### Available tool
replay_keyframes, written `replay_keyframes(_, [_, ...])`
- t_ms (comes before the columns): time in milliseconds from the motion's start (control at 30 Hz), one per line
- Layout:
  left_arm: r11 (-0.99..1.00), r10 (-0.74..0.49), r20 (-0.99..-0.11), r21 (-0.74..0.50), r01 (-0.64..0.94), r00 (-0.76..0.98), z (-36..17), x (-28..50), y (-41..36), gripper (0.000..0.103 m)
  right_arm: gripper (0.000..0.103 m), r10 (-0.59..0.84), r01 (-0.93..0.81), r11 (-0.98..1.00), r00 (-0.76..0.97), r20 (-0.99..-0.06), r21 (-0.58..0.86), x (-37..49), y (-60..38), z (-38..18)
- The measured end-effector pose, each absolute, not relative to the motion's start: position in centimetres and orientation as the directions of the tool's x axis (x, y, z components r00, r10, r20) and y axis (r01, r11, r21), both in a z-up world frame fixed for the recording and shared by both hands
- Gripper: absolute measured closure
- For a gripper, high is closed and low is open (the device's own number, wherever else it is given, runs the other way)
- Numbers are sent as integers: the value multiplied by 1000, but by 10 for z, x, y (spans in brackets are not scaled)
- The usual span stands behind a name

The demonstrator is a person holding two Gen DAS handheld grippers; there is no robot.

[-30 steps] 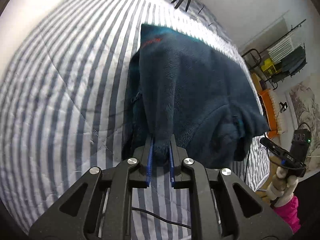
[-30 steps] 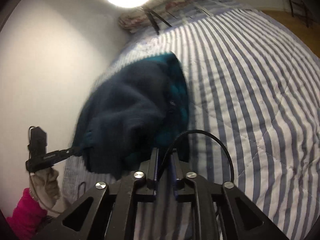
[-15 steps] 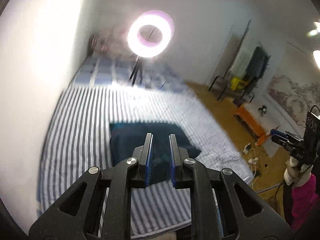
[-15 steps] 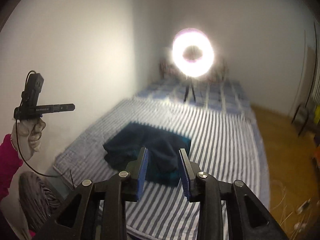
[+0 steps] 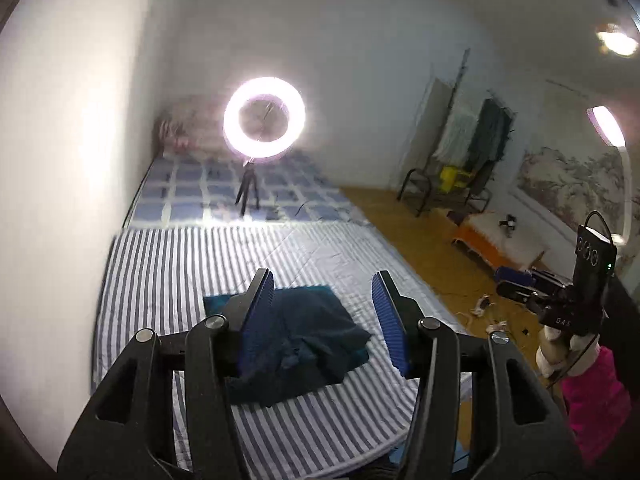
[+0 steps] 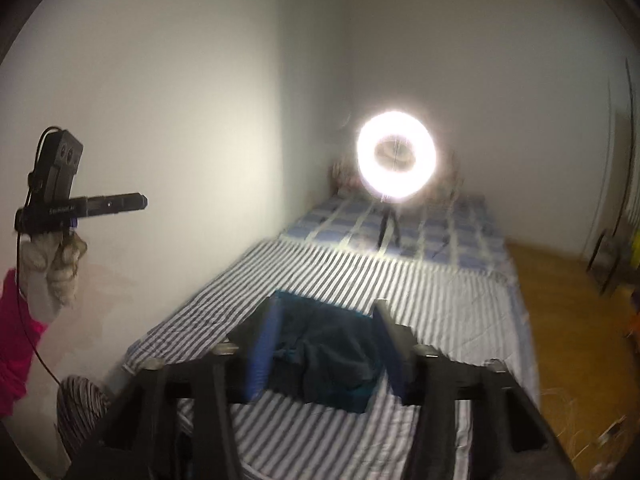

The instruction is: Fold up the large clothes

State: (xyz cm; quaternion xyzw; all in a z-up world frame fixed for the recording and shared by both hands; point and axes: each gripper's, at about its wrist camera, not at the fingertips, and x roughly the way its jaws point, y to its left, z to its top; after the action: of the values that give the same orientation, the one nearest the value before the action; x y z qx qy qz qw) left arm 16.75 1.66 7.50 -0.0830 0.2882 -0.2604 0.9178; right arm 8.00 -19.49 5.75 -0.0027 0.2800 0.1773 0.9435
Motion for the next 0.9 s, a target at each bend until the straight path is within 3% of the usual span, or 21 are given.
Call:
replay_keyframes(200, [896,-445,-581,-299,330,681,1,259,-10,50,69,382,-301,924,738,-556,235,180,-180,-5])
replay_keyframes(500, [898,-435,-681,-378,226,589,-111,369,-34,53,76,409,-225,910,625,-665,348,328,-135,-122])
replay_keyframes(700, [908,-418,-766,-363,209,489,-195,384,-35,53,76,367,-224,930,527,-767,291,343,-130,-191])
replay_keyframes(767, [914,-405,-797,-340,222,448,-228,377,-27,59,78,360,-256,930,496,-791,263,331,-131,-206])
replay_keyframes(900, [913,-405,-805,-333,235,434,-262,360,-20,59,81,336,-258,936,461,-822,239,321,-130,-235])
